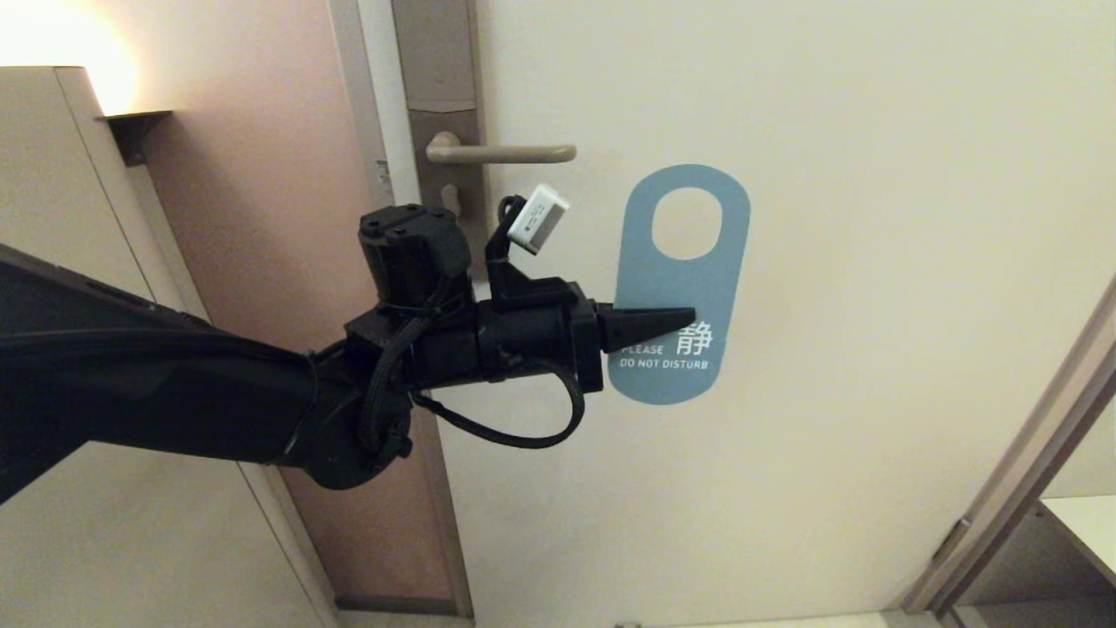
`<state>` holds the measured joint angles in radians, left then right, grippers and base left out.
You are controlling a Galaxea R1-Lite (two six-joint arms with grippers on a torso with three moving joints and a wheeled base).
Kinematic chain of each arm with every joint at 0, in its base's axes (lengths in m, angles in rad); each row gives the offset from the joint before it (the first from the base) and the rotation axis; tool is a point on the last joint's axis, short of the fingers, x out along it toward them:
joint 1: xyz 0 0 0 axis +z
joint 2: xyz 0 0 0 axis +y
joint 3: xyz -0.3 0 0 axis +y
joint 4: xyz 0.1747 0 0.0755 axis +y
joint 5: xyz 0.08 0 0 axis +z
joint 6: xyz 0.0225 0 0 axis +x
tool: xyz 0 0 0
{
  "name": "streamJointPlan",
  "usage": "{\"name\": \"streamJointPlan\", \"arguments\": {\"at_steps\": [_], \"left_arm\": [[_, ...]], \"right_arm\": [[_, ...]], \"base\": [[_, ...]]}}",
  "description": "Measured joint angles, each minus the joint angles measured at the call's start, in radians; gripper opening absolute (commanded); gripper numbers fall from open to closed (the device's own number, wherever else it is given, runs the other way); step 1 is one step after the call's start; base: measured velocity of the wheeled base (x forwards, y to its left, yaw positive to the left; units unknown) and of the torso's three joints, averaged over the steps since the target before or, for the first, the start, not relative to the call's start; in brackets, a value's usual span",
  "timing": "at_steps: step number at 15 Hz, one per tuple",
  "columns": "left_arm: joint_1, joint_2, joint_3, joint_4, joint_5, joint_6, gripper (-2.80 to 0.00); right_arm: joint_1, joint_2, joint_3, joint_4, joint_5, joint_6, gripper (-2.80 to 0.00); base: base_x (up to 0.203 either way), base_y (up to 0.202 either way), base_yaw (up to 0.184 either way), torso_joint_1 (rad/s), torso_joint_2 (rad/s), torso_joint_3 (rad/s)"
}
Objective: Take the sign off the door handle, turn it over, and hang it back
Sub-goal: Hand it to the other hand
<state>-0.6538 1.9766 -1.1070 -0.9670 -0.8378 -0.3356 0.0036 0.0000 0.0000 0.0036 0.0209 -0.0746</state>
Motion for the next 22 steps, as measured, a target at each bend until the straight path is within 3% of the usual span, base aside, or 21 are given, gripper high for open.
{"name": "streamJointPlan", "arguments": {"at_steps": [5, 10, 13, 19, 22], "left_arm": [[-0.001, -0.001, 0.001, 0.000, -0.001, 0.000, -2.80], [-0.001, -0.002, 0.001, 0.000, -0.014, 0.000, -2.80], [0.000, -0.006, -0.003, 0.000, -0.053, -0.001, -2.80], [0.001, -0.003, -0.050, 0.001, -0.085, -0.047, -2.80], [0.000, -0.002, -0.070, 0.002, -0.097, -0.053, -2.80]], "right_arm": [[0.000, 0.000, -0.041, 0.016, 0.010, -0.022, -2.80], [0.001, 0.004, -0.151, 0.124, 0.067, -0.024, -2.80], [0.001, 0.048, -0.180, 0.115, 0.100, -0.024, -2.80], [0.019, 0.364, -0.238, -0.095, 0.118, -0.016, -2.80], [0.022, 0.544, -0.267, -0.219, 0.207, -0.015, -2.80]], "base": [[0.000, 0.000, 0.000, 0.000, 0.00, 0.000], [0.000, 0.000, 0.000, 0.000, 0.00, 0.000], [0.000, 0.000, 0.000, 0.000, 0.00, 0.000], [0.000, 0.000, 0.000, 0.000, 0.00, 0.000], [0.000, 0.000, 0.000, 0.000, 0.00, 0.000]]}}
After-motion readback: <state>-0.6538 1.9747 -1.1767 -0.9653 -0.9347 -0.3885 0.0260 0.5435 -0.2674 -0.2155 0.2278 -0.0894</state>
